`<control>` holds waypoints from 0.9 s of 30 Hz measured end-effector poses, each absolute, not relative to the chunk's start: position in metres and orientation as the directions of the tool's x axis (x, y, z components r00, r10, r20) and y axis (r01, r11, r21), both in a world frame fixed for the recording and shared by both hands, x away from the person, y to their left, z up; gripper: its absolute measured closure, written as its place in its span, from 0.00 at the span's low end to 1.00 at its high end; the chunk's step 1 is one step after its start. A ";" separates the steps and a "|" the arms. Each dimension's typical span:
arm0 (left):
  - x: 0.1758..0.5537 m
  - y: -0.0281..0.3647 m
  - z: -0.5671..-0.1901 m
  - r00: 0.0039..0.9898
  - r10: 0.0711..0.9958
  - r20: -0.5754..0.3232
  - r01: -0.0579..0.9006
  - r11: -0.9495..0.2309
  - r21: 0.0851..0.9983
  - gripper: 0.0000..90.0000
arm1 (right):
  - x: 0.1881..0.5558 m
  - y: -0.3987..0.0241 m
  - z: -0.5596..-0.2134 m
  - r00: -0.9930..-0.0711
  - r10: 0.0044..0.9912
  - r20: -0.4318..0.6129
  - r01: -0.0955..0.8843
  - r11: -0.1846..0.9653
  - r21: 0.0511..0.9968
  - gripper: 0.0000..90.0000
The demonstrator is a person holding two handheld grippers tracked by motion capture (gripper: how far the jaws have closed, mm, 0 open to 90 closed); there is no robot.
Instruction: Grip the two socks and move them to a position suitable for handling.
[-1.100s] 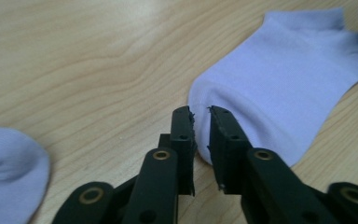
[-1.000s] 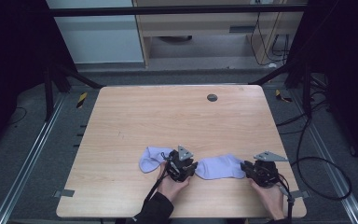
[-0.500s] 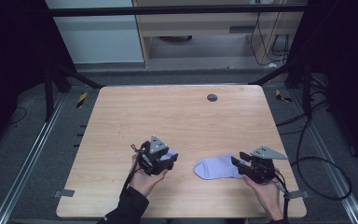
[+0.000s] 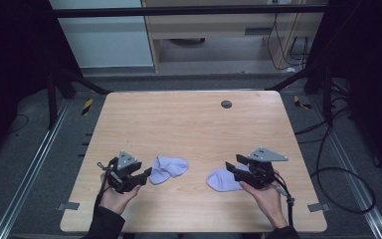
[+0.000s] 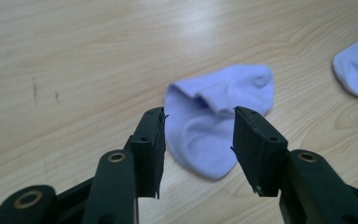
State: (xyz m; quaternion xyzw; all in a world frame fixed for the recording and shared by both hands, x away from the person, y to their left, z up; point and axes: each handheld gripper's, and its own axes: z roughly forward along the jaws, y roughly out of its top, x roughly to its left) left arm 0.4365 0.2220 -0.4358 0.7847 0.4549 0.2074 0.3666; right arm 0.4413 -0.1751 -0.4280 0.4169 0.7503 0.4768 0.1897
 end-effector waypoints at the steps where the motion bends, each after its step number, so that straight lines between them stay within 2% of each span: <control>1: 0.436 0.226 -0.439 0.492 0.870 -0.009 0.567 -0.312 0.763 0.59 | 0.443 -0.169 -0.427 -0.590 0.800 0.106 0.440 0.209 0.874 0.55; 11: 0.440 0.233 -0.471 0.473 0.880 -0.034 0.610 -0.300 0.734 0.60 | 0.464 -0.099 -0.433 -0.677 0.733 0.069 0.421 0.308 0.854 0.61; 19: 0.446 0.228 -0.476 0.467 0.884 -0.019 0.597 -0.299 0.744 0.63 | 0.475 -0.054 -0.453 -0.716 0.694 0.077 0.433 0.355 0.829 0.66; 27: 0.453 0.219 -0.483 0.481 0.877 -0.013 0.607 -0.323 0.726 0.66 | 0.484 -0.025 -0.472 -0.728 0.682 0.065 0.449 0.403 0.798 0.72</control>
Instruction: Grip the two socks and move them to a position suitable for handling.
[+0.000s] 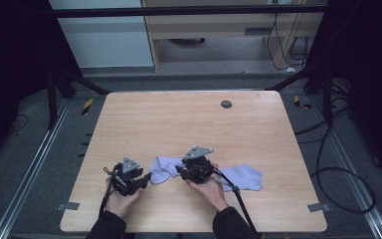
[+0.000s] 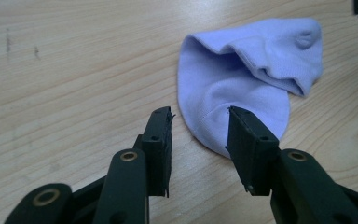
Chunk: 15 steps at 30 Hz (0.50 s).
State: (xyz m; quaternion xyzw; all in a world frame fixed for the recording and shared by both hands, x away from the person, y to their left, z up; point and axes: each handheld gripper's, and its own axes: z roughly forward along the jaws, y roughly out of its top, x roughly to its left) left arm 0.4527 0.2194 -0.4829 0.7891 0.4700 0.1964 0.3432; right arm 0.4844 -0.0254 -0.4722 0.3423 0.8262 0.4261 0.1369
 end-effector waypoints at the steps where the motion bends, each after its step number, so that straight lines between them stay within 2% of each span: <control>1: 0.453 0.218 -0.484 0.482 0.876 -0.009 0.608 -0.327 0.724 0.66 | 0.485 -0.022 -0.475 -0.731 0.680 0.065 0.452 0.411 0.791 0.73; 15: 0.459 0.209 -0.492 0.514 0.858 -0.007 0.628 -0.370 0.684 0.84 | 0.487 0.001 -0.498 -0.765 0.644 0.029 0.451 0.503 0.737 0.82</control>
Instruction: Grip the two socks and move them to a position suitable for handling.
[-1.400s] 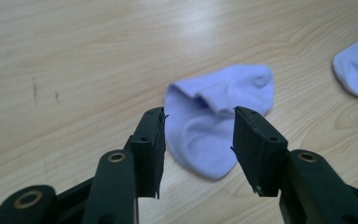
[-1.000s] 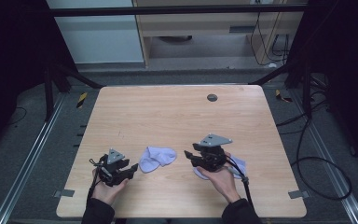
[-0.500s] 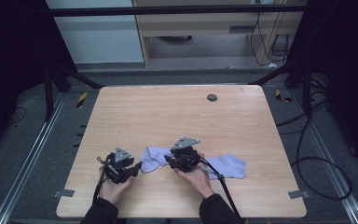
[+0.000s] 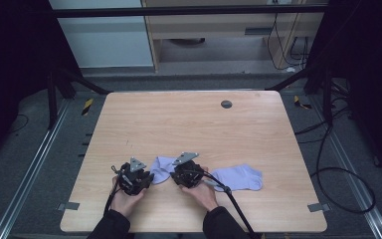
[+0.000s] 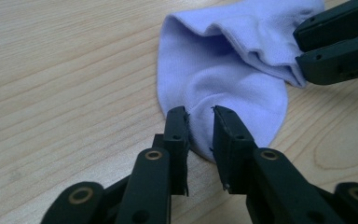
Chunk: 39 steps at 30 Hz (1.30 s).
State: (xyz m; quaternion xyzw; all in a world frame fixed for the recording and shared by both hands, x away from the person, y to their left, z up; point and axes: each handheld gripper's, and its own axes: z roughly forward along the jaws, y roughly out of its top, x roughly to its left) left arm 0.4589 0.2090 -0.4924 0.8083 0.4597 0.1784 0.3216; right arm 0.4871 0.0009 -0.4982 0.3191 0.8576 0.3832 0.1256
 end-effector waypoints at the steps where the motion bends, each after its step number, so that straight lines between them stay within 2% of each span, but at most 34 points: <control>1: 0.459 0.209 -0.492 0.514 0.858 -0.008 0.629 -0.371 0.684 0.86 | 0.487 0.002 -0.499 -0.765 0.643 0.028 0.450 0.504 0.737 0.84; 6: 0.459 0.209 -0.492 0.519 0.855 -0.020 0.633 -0.368 0.682 0.93 | 0.486 0.004 -0.500 -0.759 0.651 0.016 0.452 0.509 0.732 0.94; 9: 0.459 0.209 -0.492 0.526 0.850 -0.015 0.629 -0.377 0.681 0.96 | 0.487 0.005 -0.499 -0.758 0.652 0.020 0.461 0.512 0.725 0.97; 23: 0.455 0.215 -0.485 0.551 0.834 -0.014 0.613 -0.393 0.686 0.97 | 0.490 -0.007 -0.463 -0.720 0.686 0.109 0.472 0.368 0.801 0.97; 31: 0.455 0.224 -0.483 0.548 0.836 -0.007 0.624 -0.403 0.669 0.97 | 0.515 -0.008 -0.461 -0.633 0.757 0.160 0.537 0.281 0.796 0.97; 39: 0.457 0.232 -0.482 0.530 0.848 0.018 0.630 -0.408 0.660 0.97 | 0.538 -0.005 -0.467 -0.587 0.797 0.142 0.562 0.275 0.780 0.98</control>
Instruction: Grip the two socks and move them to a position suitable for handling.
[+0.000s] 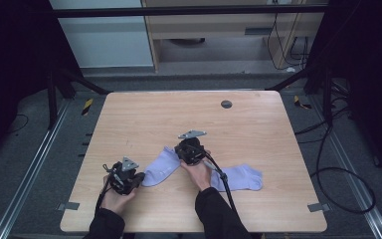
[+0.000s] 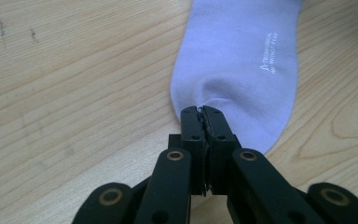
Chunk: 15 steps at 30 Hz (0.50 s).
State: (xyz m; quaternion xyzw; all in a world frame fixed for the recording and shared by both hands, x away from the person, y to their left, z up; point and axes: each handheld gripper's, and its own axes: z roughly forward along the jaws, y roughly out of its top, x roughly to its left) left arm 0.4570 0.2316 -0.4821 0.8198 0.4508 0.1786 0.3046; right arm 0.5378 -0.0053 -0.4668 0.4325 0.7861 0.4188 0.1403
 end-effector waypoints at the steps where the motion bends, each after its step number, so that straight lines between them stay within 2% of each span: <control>1: 0.457 0.232 -0.482 0.526 0.850 0.020 0.631 -0.407 0.660 0.97 | 0.540 -0.005 -0.468 -0.581 0.803 0.132 0.564 0.280 0.777 0.98; 3: 0.458 0.233 -0.483 0.520 0.854 0.023 0.634 -0.404 0.659 0.97 | 0.545 -0.007 -0.471 -0.570 0.814 0.114 0.569 0.291 0.769 0.98; 5: 0.458 0.234 -0.483 0.509 0.861 0.025 0.634 -0.394 0.665 0.96 | 0.547 -0.010 -0.473 -0.553 0.828 0.094 0.572 0.295 0.765 0.92; 9: 0.458 0.235 -0.482 0.491 0.871 0.020 0.634 -0.373 0.678 0.89 | 0.546 -0.016 -0.470 -0.559 0.825 0.085 0.556 0.297 0.776 0.85; 15: 0.456 0.234 -0.483 0.477 0.879 0.017 0.639 -0.360 0.680 0.79 | 0.541 -0.017 -0.480 -0.593 0.801 0.079 0.569 0.348 0.745 0.82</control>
